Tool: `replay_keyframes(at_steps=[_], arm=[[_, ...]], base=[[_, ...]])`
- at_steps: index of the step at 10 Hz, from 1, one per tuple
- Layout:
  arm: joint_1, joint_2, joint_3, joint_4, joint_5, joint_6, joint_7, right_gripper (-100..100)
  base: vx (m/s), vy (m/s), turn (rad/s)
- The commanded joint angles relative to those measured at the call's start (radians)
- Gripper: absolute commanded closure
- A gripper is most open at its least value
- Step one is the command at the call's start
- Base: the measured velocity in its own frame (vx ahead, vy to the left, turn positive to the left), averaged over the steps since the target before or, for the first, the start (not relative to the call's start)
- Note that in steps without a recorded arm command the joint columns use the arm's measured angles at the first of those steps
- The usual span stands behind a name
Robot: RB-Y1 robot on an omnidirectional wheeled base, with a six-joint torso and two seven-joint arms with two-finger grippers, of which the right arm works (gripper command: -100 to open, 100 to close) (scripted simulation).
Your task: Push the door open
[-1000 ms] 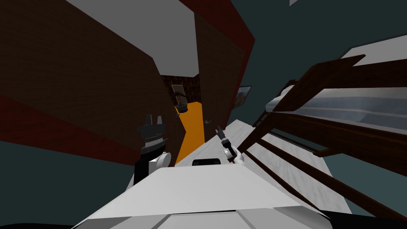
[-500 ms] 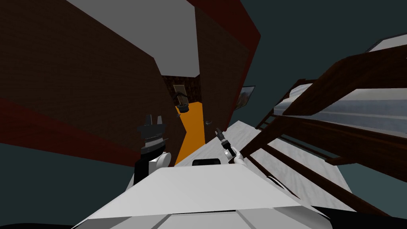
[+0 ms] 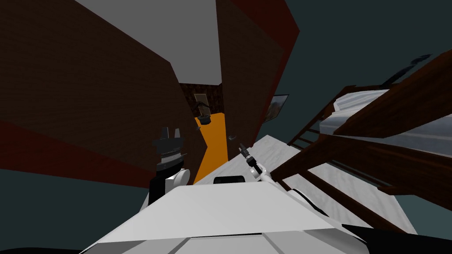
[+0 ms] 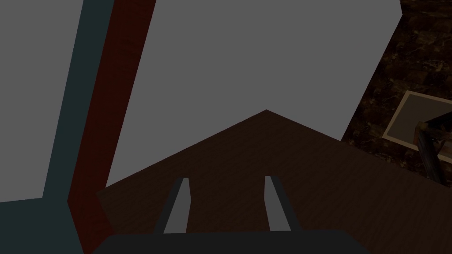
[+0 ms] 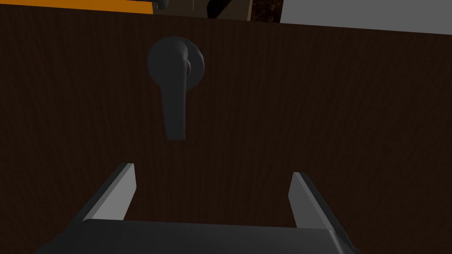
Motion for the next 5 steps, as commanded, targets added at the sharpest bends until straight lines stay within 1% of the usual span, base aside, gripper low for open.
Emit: replay_keyframes(at_steps=[1, 3, 5], arm=[[-0.014, -0.008, 0.012, 0.049, 0.014, -0.013, -0.011, -100], [-0.029, -0.013, 0.018, 0.091, 0.022, -0.025, -0.017, -100], [-0.041, -0.016, 0.024, 0.125, 0.029, -0.034, -0.022, -100]], base=[[0.095, -0.046, 0.087], [0.089, -0.043, 0.063], [0.046, -0.025, 0.031]])
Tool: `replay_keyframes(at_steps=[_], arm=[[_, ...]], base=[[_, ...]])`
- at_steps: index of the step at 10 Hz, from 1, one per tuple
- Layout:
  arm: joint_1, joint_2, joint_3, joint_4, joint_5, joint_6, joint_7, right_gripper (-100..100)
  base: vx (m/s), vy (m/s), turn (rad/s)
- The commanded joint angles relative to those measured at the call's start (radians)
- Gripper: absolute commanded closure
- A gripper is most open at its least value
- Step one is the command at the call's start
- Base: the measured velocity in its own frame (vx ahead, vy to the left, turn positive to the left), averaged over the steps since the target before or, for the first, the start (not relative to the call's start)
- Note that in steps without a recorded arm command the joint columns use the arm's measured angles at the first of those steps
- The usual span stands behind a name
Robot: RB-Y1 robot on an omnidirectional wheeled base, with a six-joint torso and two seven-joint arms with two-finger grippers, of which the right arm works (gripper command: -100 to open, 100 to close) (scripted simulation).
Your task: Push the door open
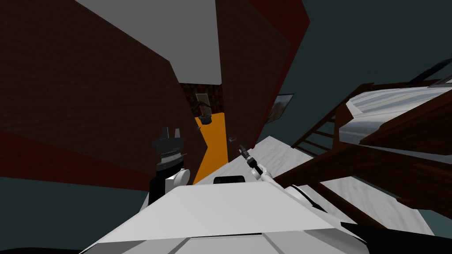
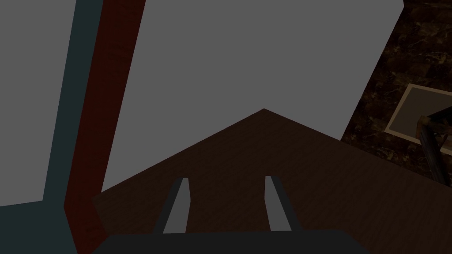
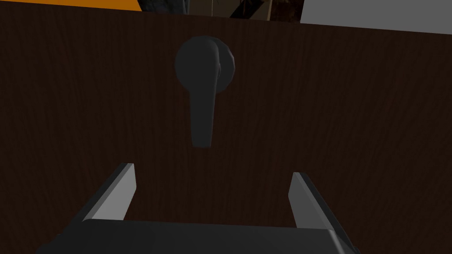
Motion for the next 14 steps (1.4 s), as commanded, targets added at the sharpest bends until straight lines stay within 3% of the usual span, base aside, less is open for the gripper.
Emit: replay_keyframes(at_steps=[1, 5, 11, 13, 14], arm=[[-0.013, -0.002, 0.003, 0.038, 0.005, -0.015, -0.002, -100], [-0.022, -0.004, 0.007, 0.061, 0.009, -0.019, -0.006, -100], [-0.037, 0.029, -0.01, 0.074, -0.005, 0.005, 0.03, -100], [-0.035, 0.03, -0.011, 0.07, -0.005, 0.007, 0.031, -100], [-0.035, 0.03, -0.011, 0.07, -0.005, 0.007, 0.031, 100]], base=[[0.042, -0.02, 0.029], [0.027, -0.01, 0.018], [0.193, 0.072, 0.048], [0.143, 0.05, 0.02], [-0.012, -0.003, -0.004]])
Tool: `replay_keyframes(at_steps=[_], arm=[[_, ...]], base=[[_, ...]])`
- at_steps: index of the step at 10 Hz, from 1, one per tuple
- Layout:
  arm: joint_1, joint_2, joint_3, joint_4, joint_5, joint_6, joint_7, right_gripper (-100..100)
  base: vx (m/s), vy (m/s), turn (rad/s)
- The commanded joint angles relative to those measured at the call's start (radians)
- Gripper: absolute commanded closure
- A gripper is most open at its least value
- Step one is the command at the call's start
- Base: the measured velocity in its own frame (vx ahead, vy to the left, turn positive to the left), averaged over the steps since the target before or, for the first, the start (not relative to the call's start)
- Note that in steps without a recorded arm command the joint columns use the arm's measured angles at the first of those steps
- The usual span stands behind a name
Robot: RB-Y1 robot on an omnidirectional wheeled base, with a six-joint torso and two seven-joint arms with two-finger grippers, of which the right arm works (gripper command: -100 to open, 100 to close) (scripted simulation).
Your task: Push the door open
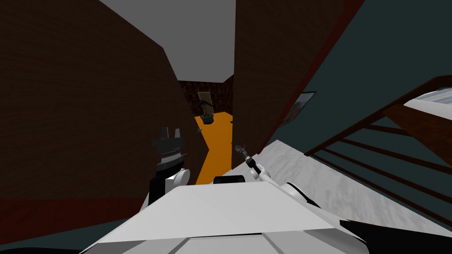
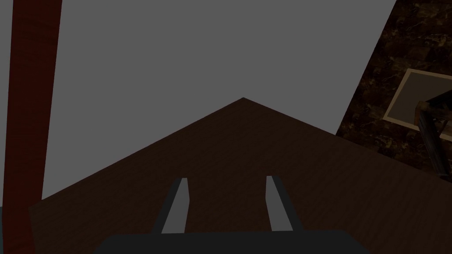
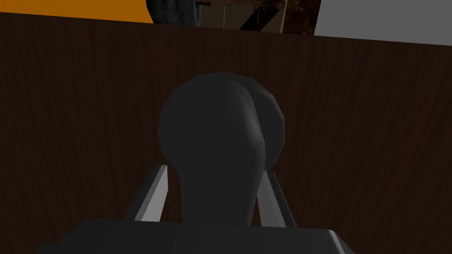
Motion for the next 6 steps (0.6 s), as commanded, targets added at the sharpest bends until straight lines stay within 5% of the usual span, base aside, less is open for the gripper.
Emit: replay_keyframes(at_steps=[1, 6], arm=[[0.001, 0.0, 0.0, 0.0, 0.0, -0.001, 0.0, 100], [-0.006, 0.007, -0.015, 0.001, -0.004, 0.006, 0.013, 100]], base=[[-0.032, -0.014, 0.003], [0.015, 0.005, -0.006]])
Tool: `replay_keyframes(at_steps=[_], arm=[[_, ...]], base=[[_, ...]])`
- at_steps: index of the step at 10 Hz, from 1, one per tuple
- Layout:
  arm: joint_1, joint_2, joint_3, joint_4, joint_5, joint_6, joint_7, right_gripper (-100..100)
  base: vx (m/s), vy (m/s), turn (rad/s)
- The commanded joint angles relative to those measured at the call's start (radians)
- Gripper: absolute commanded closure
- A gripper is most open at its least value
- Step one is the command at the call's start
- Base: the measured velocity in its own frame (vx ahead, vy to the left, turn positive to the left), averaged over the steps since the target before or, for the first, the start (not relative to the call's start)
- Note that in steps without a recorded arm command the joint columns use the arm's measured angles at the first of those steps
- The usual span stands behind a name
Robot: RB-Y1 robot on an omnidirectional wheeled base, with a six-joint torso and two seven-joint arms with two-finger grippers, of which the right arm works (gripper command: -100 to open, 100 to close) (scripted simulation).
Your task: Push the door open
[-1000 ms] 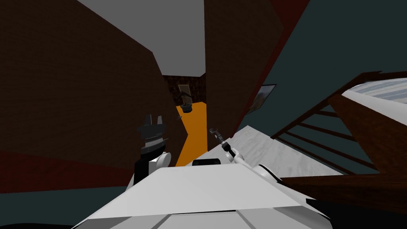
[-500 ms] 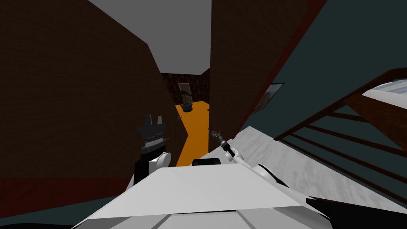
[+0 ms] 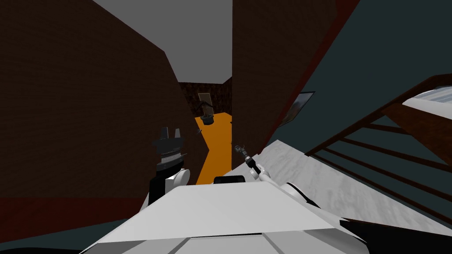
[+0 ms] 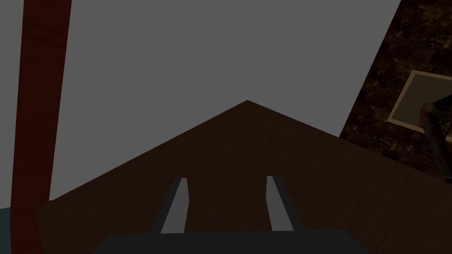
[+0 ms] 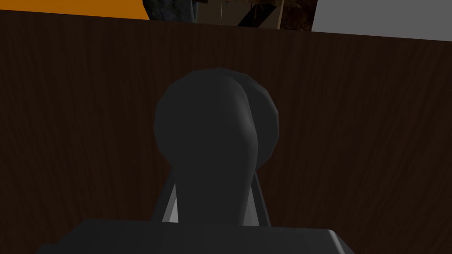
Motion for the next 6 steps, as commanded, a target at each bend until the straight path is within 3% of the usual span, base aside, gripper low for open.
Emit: replay_keyframes(at_steps=[1, 4, 6], arm=[[-0.009, 0.005, -0.017, 0.004, -0.005, 0.001, 0.014, 100], [-0.014, 0.02, -0.047, 0.009, -0.012, 0.01, 0.042, 100], [-0.014, 0.02, -0.047, 0.009, -0.012, 0.01, 0.042, 100]], base=[[0.149, 0.07, -0.077], [0.164, 0.095, -0.06], [0.098, 0.031, 0.0]])
